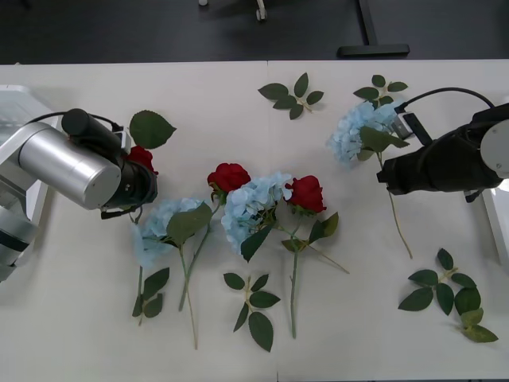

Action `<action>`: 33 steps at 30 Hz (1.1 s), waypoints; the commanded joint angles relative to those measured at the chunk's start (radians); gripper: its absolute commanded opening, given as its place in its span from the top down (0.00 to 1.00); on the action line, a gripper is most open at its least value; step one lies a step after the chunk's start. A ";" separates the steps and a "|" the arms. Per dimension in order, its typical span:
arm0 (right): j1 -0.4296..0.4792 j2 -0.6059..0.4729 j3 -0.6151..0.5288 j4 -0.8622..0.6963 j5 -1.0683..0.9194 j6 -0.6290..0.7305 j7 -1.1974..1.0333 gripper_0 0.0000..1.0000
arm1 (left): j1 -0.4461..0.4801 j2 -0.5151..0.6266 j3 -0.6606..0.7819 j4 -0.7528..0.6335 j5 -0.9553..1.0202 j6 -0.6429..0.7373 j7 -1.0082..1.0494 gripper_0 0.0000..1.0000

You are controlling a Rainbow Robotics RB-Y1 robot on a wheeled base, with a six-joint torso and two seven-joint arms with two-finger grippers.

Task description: Place the red flowers into the right box and the blue flowers into the left box. If a person shows an open palm, hand one flower to the person first, then continue sorting.

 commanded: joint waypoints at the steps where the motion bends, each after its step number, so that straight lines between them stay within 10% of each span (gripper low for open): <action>1: -0.033 -0.030 -0.057 -0.028 -0.123 -0.021 0.155 1.00 | -0.047 0.108 0.086 -0.131 0.097 0.002 -0.051 1.00; 16: -0.016 -0.073 -0.054 0.027 -0.235 -0.107 0.179 1.00 | 0.085 0.240 0.313 -0.583 0.369 -0.047 -0.039 1.00; 33: -0.014 -0.105 0.021 0.068 0.137 0.000 -0.327 1.00 | 0.123 -0.137 0.238 -0.661 0.186 -0.365 -0.001 1.00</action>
